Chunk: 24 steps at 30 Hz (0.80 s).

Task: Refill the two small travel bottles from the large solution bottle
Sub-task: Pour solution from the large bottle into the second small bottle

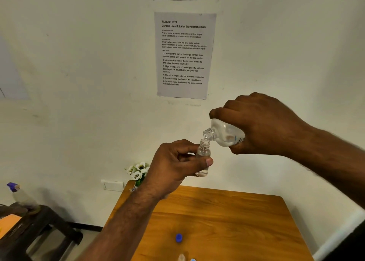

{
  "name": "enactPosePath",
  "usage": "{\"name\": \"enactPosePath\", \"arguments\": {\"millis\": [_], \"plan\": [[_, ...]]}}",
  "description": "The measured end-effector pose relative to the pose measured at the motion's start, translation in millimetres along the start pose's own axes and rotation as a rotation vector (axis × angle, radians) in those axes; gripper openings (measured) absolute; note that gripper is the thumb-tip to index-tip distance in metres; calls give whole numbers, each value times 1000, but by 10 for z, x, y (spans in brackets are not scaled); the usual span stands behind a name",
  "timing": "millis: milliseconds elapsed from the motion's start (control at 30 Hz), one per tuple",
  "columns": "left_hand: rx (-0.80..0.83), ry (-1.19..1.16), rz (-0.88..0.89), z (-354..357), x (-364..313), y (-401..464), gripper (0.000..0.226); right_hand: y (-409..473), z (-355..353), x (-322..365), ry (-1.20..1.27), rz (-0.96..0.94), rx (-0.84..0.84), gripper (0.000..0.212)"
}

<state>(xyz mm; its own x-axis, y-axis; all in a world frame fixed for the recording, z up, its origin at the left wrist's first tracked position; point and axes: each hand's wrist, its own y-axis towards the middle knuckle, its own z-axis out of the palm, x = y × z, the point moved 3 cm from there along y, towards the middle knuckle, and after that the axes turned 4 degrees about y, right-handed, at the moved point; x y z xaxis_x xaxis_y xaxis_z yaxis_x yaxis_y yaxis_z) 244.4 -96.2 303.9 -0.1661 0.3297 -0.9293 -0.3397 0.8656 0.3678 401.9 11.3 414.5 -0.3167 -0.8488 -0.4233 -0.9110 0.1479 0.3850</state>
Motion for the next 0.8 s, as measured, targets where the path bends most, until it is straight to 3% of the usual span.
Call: {"name": "enactPosePath", "arguments": {"millis": [800], "plan": [[7,8,9,13,4,1,20,-21,1,-4,-4,-6,-3,73]]}}
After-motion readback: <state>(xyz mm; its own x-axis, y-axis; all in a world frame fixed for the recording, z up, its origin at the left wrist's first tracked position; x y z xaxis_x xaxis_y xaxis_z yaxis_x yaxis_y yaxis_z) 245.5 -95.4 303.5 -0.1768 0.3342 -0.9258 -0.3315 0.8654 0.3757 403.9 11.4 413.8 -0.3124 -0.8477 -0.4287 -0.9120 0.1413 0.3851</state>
